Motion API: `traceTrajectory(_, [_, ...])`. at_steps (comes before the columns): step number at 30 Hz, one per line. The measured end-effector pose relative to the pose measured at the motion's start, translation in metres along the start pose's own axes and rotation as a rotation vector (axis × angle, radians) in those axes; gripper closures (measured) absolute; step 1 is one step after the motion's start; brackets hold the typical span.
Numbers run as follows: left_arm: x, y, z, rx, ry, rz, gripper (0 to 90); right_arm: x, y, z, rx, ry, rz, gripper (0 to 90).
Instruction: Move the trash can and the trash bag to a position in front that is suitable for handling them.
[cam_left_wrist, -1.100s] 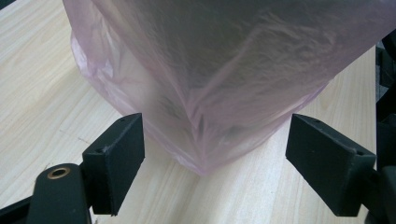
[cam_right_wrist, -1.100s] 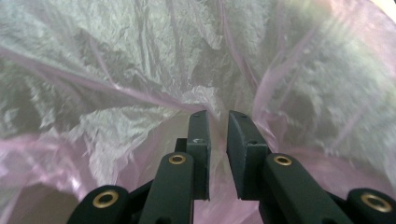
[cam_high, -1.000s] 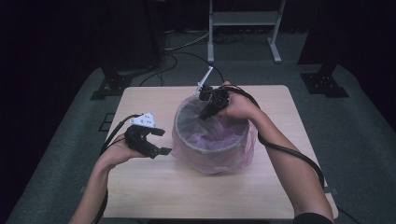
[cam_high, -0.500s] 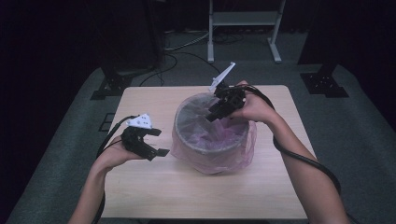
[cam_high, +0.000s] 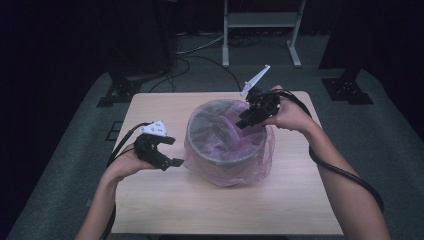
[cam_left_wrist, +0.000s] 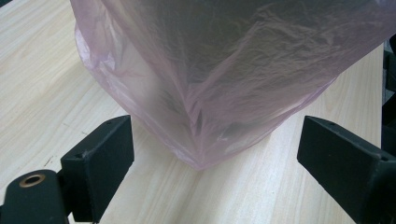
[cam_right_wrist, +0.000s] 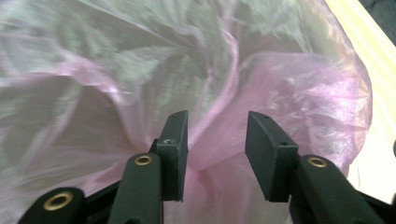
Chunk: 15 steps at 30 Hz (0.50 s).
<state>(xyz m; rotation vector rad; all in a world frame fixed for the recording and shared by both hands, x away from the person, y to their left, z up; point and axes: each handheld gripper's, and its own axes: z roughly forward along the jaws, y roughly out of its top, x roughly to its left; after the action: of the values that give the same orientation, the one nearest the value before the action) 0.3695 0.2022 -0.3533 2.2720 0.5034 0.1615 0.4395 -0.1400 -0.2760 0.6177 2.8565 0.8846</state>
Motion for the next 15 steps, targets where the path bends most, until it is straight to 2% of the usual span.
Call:
traceTrajectory(7, [0.003,-0.002,0.0,0.0,0.004,-0.006,9.7,-0.011,0.006,0.019,0.023,-0.036,0.016,63.4])
traceTrajectory(15, [0.003,-0.004,-0.004,-0.008,0.011,-0.013,9.7,-0.02,0.015,0.029,0.033,-0.059,0.031,65.2])
